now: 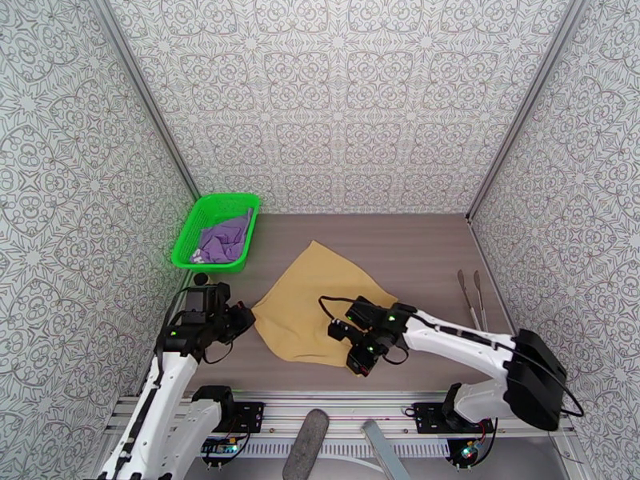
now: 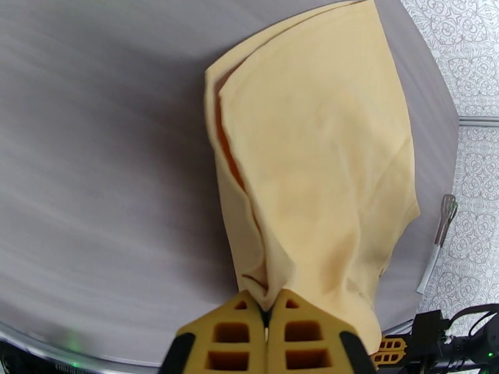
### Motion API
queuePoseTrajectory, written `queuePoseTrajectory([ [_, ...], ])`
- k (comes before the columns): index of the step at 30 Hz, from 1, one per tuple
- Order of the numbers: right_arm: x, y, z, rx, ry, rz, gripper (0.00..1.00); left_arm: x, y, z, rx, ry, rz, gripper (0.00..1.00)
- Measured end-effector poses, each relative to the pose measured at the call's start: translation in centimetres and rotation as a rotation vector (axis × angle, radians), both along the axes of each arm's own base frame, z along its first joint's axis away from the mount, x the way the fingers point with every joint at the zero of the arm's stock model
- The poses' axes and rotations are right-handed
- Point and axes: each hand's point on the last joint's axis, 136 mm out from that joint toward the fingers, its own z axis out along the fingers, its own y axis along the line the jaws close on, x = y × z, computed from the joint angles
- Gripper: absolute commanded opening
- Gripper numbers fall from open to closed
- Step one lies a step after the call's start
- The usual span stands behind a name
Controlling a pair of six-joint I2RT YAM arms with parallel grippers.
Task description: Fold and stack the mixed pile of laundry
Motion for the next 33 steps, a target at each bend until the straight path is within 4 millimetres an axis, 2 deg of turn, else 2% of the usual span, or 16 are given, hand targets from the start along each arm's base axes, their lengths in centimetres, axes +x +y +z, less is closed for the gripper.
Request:
queuePoseTrajectory([
  [4, 1.1, -0.4, 0.9, -0.001, -0.055, -0.066, 0.00, 0.9, 0.0, 0.4, -0.015, 0.035, 0.019, 0.00],
  [7, 2.8, -1.0, 1.3, -0.022, -0.092, -0.134, 0.00, 3.0, -0.3, 1.9, -0.031, 0.035, 0.022, 0.00],
  [12, 6.6, -3.1, 1.9, -0.051, -0.138, -0.274, 0.00, 8.7, -2.0, 6.3, -0.035, -0.041, -0.030, 0.00],
  [15, 8.6, -4.5, 2.4, -0.058, -0.151, -0.349, 0.00, 11.9, -3.8, 8.2, -0.038, -0.077, -0.076, 0.00],
  [17, 9.6, -5.3, 2.6, -0.060, -0.156, -0.387, 0.00, 14.0, -5.1, 8.7, -0.039, -0.087, -0.106, 0.00],
  [20, 11.2, -6.6, 3.0, -0.062, -0.163, -0.448, 0.00, 16.8, -7.1, 8.4, -0.037, -0.079, -0.149, 0.00],
  [25, 13.5, -8.0, 3.5, -0.059, -0.167, -0.506, 0.00, 21.7, -10.0, 5.8, -0.027, -0.031, -0.202, 0.00],
  [30, 15.5, -8.9, 2.6, -0.088, -0.149, -0.527, 0.00, 25.8, -11.9, 3.1, -0.018, 0.005, -0.228, 0.00],
  [33, 16.7, -9.4, 1.9, -0.105, -0.135, -0.539, 0.00, 27.7, -12.7, 2.4, -0.014, 0.010, -0.236, 0.00],
])
